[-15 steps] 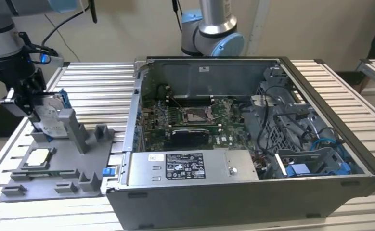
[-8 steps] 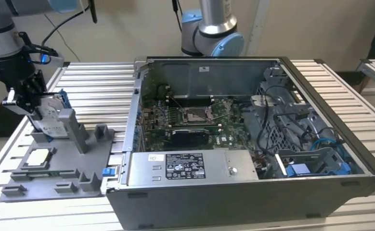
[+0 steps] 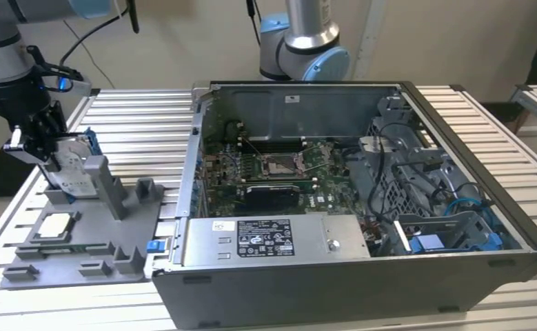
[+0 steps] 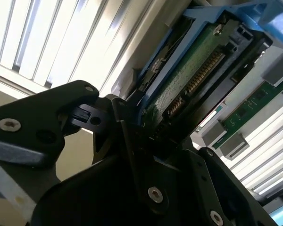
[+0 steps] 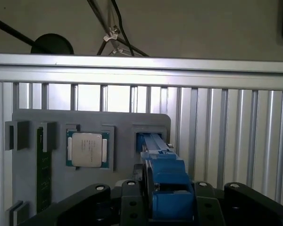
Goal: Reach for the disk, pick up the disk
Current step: 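Pick up the disk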
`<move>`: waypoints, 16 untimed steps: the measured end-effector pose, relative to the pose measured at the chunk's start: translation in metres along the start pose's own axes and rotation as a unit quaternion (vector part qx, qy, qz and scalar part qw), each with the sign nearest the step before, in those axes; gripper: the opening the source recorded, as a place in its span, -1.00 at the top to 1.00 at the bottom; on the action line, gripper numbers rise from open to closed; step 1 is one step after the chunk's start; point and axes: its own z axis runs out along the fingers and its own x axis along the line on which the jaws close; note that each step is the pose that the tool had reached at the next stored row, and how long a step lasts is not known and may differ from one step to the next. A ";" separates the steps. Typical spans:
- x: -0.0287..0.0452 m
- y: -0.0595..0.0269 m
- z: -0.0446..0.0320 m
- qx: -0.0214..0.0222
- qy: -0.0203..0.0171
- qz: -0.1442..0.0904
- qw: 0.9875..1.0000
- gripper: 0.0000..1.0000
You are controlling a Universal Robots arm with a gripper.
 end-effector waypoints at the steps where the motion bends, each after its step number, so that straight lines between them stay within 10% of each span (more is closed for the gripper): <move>1: -0.0001 0.0000 0.0001 0.000 0.002 0.000 1.000 1.00; 16: 0.0001 0.0004 -0.0003 0.005 -0.004 0.000 1.000 1.00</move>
